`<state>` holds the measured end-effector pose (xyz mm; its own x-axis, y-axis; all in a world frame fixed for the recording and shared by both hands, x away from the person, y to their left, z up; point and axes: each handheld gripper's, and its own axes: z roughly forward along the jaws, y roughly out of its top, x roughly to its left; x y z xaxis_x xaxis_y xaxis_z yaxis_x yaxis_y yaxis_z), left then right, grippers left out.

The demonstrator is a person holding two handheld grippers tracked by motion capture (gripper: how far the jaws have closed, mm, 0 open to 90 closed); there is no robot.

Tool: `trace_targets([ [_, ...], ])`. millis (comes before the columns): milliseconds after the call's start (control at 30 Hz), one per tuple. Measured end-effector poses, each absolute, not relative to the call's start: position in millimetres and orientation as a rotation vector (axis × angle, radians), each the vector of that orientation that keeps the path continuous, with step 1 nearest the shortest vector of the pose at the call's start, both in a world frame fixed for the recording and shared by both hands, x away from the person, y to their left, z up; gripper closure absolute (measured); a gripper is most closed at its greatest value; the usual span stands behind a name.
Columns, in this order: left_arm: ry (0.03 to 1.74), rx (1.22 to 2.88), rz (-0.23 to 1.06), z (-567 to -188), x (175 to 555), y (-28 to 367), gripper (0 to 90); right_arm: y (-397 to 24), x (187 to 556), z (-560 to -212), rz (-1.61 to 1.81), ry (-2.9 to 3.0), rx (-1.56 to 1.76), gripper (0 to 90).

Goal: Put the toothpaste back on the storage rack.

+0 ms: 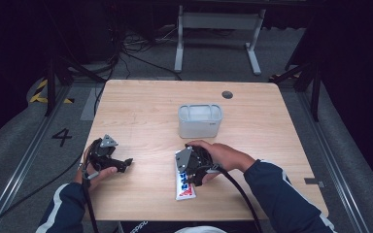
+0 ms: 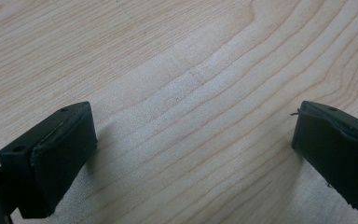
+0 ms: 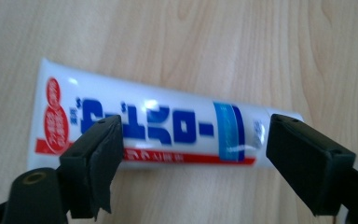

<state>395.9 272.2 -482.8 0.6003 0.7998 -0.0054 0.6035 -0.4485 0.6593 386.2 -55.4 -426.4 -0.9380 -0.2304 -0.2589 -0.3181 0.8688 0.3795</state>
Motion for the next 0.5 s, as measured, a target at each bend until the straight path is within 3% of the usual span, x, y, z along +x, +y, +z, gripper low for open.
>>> trace_targets([
  [500,1.086,2.21,0.412,-482.8,397.3,272.7,0.2,-84.8,397.5,-443.6,0.603,2.807,-0.273,22.8],
])
